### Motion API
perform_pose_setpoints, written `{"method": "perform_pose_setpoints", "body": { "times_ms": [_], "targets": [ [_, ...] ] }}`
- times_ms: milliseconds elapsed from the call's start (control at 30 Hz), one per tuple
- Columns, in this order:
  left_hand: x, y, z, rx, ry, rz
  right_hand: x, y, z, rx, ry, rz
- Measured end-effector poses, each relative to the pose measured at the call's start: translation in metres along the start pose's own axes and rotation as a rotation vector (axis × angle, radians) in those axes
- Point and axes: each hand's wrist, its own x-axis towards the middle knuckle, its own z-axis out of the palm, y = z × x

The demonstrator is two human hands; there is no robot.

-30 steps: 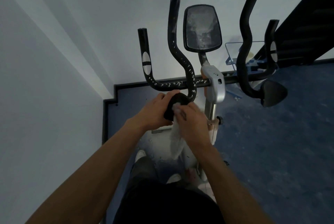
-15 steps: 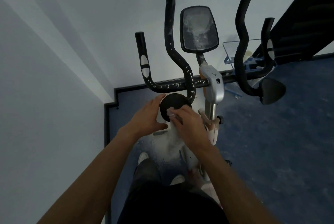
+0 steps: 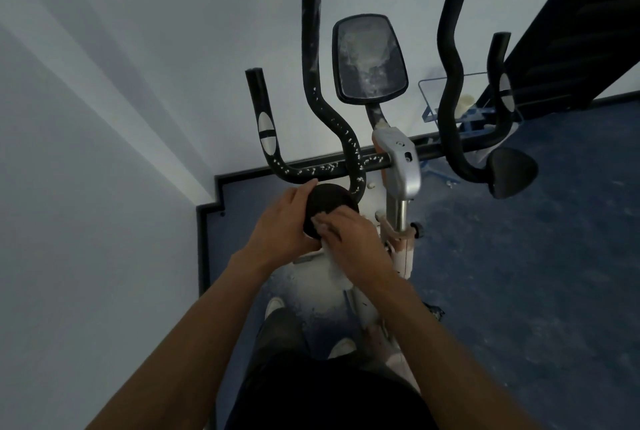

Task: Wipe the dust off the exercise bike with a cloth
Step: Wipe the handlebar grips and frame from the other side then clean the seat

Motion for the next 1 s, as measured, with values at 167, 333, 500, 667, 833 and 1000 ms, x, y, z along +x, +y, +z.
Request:
{"method": "perform_pose_setpoints", "body": {
  "times_ms": [167, 333, 500, 667, 833, 1000],
  "targets": [
    [0.017, 0.025, 0.004, 0.162, 0.069, 0.025, -0.016, 0.02, -0.016, 0.034, 0.258, -0.008],
    [0.036, 0.048, 0.016, 0.371, 0.141, 0.064, -0.014, 0.035, -0.04, 0.111, 0.449, 0.093],
    [0.035, 0.043, 0.027, 0.398, 0.283, 0.1, 0.003, 0.058, -0.061, 0.083, 0.51, 0.243],
    [0.034, 0.041, 0.029, 0.379, 0.327, 0.115, 0.039, 0.065, -0.073, -0.01, 0.495, 0.253],
    [0.034, 0.04, 0.029, 0.366, 0.332, 0.107, 0.078, 0.062, -0.069, -0.113, 0.334, 0.186],
    [0.035, 0.037, 0.032, 0.347, 0.335, 0.113, 0.07, 0.065, -0.06, -0.148, 0.311, 0.208]
  ]
}}
